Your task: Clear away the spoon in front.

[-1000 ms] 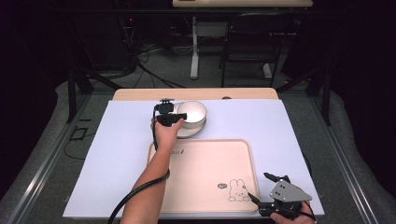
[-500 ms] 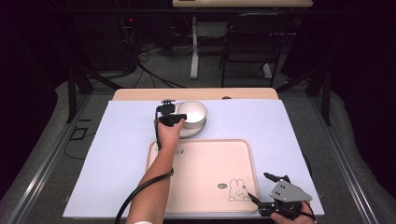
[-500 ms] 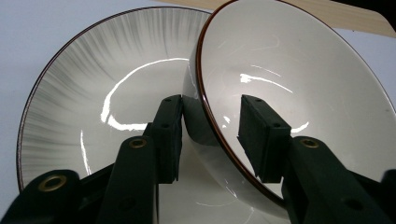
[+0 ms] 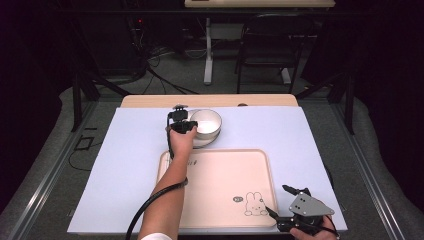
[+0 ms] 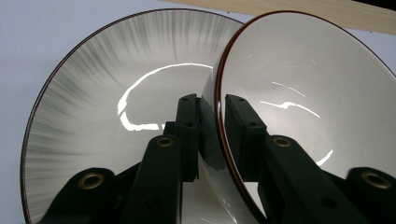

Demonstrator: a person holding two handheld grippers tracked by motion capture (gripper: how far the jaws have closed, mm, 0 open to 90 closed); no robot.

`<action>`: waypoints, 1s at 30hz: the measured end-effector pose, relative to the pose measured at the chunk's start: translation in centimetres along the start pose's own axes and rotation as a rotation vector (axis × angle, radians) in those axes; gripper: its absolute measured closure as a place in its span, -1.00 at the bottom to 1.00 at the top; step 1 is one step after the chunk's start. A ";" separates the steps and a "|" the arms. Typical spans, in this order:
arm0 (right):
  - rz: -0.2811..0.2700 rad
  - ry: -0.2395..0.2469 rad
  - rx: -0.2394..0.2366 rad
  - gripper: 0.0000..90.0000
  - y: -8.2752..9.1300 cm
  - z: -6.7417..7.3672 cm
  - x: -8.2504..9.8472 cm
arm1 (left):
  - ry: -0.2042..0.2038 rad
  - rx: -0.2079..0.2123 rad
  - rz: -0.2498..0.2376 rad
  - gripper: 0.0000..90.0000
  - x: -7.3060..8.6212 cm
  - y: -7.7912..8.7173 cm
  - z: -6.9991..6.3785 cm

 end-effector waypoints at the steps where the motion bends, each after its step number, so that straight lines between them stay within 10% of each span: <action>1: 0.000 0.000 0.000 -0.63 0.0 0.0 0.0 | 0.000 -0.001 0.001 0.70 0.0 0.0 0.0; 30: -0.002 -0.002 -0.001 -0.63 0.1 -0.1 0.0 | 0.016 0.005 0.087 0.79 -0.7 -0.6 0.2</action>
Point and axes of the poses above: each handheld gripper's, and its own axes: y roughly backward along the jaws, x roughly out of its underside, z roughly to its left, the point moved 5 cm from there along -y, roughly forward along the jaws, and after that the axes turned 3 degrees about -y, right-handed, at the moved point
